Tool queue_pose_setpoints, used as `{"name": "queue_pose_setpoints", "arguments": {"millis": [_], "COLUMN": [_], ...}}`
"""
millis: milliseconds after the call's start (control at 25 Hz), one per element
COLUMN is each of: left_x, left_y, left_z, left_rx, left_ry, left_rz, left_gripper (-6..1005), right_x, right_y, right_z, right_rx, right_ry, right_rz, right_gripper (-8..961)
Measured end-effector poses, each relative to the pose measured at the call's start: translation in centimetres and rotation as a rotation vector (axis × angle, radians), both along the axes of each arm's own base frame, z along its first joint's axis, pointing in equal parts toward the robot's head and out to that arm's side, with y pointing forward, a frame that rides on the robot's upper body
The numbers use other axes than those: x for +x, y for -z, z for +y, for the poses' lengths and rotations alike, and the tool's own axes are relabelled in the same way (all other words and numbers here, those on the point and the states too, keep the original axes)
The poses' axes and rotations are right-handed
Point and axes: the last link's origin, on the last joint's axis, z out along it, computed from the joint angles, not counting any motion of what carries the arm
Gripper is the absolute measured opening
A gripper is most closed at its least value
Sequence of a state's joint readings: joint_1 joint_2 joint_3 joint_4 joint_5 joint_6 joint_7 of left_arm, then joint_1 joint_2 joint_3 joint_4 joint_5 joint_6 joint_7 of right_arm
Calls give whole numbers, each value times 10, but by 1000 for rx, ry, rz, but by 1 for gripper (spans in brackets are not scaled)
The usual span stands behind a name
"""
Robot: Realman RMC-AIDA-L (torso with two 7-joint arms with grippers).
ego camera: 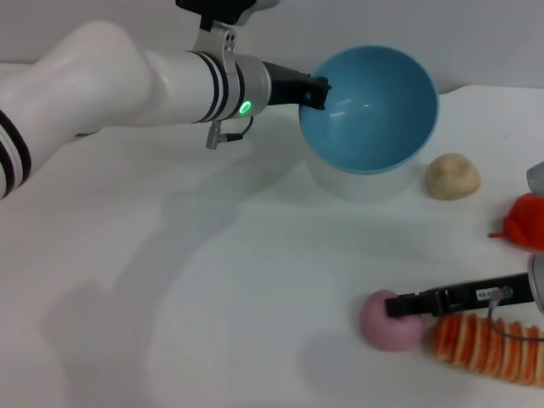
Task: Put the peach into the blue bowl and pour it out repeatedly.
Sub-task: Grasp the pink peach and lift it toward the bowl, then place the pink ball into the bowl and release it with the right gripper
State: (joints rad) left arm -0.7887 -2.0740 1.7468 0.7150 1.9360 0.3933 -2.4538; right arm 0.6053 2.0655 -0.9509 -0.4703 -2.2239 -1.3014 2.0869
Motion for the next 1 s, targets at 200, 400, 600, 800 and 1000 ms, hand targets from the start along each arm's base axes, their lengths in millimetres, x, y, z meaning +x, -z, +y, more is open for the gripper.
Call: {"name": "queue_pose_setpoints", "arguments": {"millis": [200, 400, 600, 800, 1000], "left_x": [0, -1, -4, -3, 0], "left_y": [0, -1, -1, 7, 19], "left_z": [0, 0, -1, -8, -18], "left_rx": [1, 6, 8, -33, -100], "left_ry": [-5, -9, -17, -3, 12], "left_rz": [-6, -9, -11, 10, 35], "left_gripper": [-1, 0, 0, 0, -1], "right_x": [0, -12, -27, -60, -80], "right_y": [0, -8, -24, -61, -103], "right_z": [0, 3, 9, 18, 36], "right_rx": [-13, 17, 35, 74, 217], "right_ry": [-16, -134, -208, -347, -397], "right_rz": [-18, 40, 87, 121, 107], "right_gripper": [287, 128, 65, 41, 41]}}
